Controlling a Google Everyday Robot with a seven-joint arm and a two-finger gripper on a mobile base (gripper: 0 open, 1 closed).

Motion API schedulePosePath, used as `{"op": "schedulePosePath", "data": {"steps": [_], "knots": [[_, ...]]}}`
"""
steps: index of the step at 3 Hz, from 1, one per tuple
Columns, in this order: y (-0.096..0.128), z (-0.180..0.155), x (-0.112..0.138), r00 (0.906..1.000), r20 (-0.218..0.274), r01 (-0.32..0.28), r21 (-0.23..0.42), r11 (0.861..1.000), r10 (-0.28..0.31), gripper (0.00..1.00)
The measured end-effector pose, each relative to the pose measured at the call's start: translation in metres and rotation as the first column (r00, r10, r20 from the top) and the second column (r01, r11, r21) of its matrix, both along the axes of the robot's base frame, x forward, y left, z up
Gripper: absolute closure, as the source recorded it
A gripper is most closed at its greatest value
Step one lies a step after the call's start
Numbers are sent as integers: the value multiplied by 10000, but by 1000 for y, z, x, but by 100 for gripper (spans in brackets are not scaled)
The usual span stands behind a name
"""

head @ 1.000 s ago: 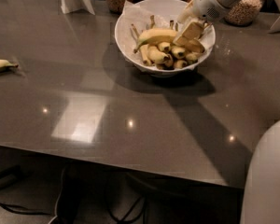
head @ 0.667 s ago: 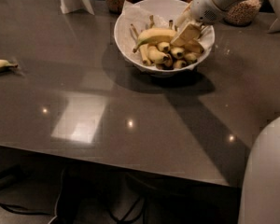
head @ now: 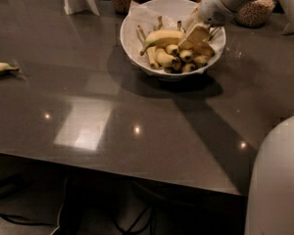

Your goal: Pick banana from white bowl

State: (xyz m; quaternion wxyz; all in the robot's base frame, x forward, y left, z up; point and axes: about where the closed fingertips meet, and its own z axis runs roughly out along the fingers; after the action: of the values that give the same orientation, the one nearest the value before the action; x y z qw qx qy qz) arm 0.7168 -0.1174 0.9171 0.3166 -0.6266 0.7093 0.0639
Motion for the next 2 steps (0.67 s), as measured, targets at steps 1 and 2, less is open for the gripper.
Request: {"op": "schedulePosePath", "data": {"steps": [1,2], "knots": [[0,1,0,10000,-10,-7,2,10000,7,65],[4,-5,-3,9996,-225,-152,36,9999,153,89]]}}
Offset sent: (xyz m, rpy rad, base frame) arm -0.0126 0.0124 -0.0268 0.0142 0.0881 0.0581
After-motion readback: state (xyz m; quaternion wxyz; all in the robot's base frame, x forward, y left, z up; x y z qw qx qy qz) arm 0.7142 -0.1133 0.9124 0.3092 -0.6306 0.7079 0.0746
